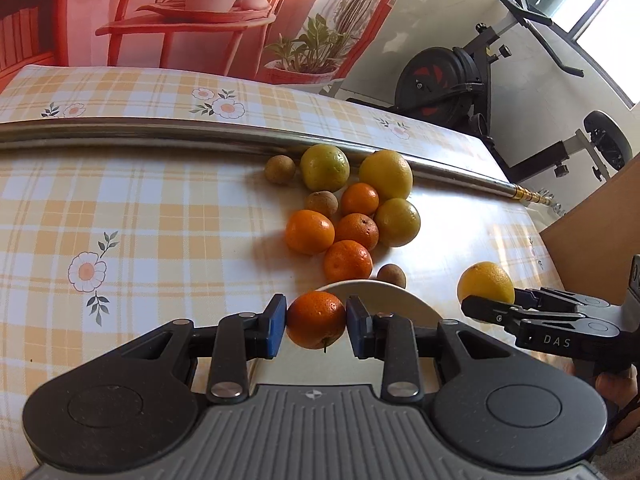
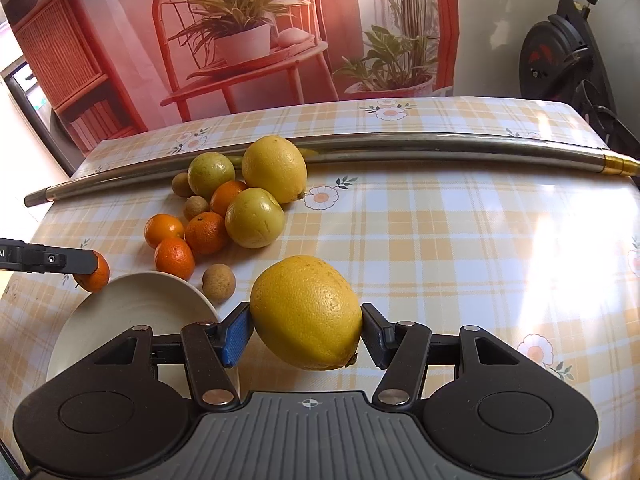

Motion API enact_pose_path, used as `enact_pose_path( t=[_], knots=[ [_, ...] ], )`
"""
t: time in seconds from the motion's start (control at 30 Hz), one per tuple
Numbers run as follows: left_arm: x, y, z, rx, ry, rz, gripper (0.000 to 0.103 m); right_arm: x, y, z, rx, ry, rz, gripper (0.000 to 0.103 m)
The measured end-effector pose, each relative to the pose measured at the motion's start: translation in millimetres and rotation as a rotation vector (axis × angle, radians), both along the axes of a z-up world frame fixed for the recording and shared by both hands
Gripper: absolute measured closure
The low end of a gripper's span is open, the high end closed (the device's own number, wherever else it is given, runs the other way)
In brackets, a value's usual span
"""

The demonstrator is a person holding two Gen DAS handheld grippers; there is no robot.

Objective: Organize fruits
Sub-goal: 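Lower the orange onto the plate with the left gripper while the right releases the grapefruit there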

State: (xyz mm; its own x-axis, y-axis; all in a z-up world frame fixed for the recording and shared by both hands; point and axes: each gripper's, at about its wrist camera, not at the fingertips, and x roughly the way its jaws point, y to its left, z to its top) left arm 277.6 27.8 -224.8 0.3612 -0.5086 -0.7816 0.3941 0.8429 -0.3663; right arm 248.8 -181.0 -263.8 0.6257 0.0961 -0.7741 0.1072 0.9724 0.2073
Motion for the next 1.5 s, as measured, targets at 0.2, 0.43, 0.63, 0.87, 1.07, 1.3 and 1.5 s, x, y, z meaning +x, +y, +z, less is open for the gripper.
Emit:
enact_pose_path(
  t=[0.2,0.43,0.63,0.87,1.07,1.3,1.5],
  knots=[
    [-29,0,-6,0.066,0.005,-0.055,0.069,-24,15,16,0.021,-0.018,0.020,0.049],
    [-47,8,-16,0.126,-0.002,-0.045,0.069,-41,45,21,0.020,-0.004,0.080,0.049],
    [-54,10,-15,0.128,-0.012,-0.039,0.068,-44,68,15,-0.007,0.024,0.129,0.049],
    [-55,7,-13,0.147,-0.026,-0.038,0.068,-48,83,5,-0.026,0.056,0.162,0.049],
    [-54,5,-14,0.127,-0.020,-0.041,0.068,-47,90,-3,-0.069,0.100,0.178,0.049],
    [-54,-11,-14,0.138,-0.041,-0.075,0.068,-45,78,-5,-0.078,0.106,0.128,0.049],
    [-56,-21,-14,0.141,-0.050,-0.096,0.068,-44,64,-6,-0.072,0.097,0.083,0.049]
  ],
)
